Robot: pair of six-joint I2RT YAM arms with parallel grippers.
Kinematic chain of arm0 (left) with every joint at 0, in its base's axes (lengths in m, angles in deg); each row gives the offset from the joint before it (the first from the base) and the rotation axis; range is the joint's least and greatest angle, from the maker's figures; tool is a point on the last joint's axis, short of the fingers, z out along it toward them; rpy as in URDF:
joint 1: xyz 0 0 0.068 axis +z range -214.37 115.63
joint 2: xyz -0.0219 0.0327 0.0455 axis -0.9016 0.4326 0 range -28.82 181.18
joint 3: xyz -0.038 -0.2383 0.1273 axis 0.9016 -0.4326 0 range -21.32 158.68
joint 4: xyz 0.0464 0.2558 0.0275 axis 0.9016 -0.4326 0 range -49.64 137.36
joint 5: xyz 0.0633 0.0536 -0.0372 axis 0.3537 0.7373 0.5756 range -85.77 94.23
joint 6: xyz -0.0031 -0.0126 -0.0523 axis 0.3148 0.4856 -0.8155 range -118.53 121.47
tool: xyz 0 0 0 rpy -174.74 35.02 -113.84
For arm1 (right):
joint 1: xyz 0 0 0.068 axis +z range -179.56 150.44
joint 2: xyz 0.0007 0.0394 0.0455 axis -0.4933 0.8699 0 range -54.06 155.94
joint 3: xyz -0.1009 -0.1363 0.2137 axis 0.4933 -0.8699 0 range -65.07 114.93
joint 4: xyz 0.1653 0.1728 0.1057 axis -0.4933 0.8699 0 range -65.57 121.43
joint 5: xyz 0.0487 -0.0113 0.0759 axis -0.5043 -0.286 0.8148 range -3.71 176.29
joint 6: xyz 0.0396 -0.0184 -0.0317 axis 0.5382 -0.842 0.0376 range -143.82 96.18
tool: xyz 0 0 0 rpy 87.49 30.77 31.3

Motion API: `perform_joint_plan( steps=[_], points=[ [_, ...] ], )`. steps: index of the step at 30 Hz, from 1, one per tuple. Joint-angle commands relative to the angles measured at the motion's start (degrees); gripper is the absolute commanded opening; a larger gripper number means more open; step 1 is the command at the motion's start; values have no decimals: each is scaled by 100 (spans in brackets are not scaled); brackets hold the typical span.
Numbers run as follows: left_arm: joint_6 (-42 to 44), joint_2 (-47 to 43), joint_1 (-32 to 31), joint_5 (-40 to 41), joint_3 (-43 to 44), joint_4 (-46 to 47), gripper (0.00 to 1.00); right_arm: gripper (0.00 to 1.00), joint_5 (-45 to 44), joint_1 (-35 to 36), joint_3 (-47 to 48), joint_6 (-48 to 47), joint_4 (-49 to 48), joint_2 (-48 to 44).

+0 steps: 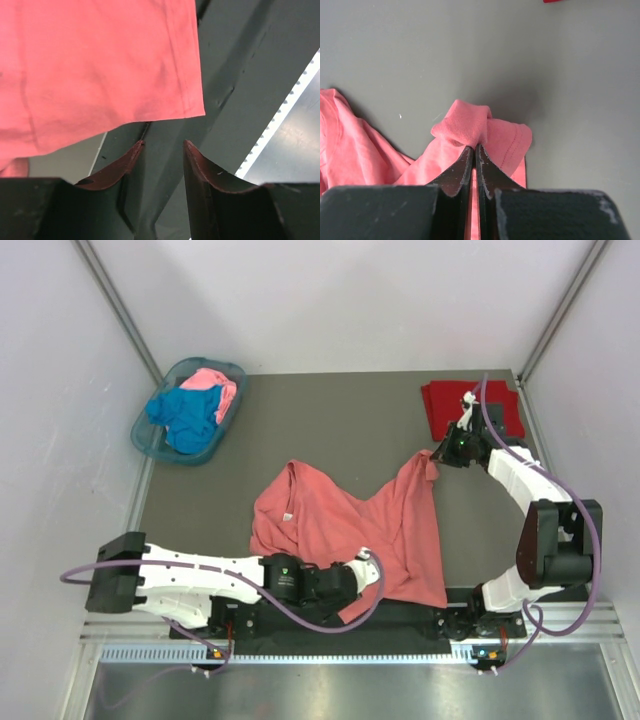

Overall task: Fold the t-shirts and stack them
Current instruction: Flatten the tshirt out

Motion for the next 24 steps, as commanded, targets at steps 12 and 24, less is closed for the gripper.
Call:
perform_joint_plan(
  steps=[12,24],
  points=[
    [528,945,-19,-1366,94,1128,40,0,120,-123,-17,-34,-139,-280],
    [510,1244,-28,-1384,-151,1497,40,0,164,-123,-79,-78,-139,-385]
  ],
)
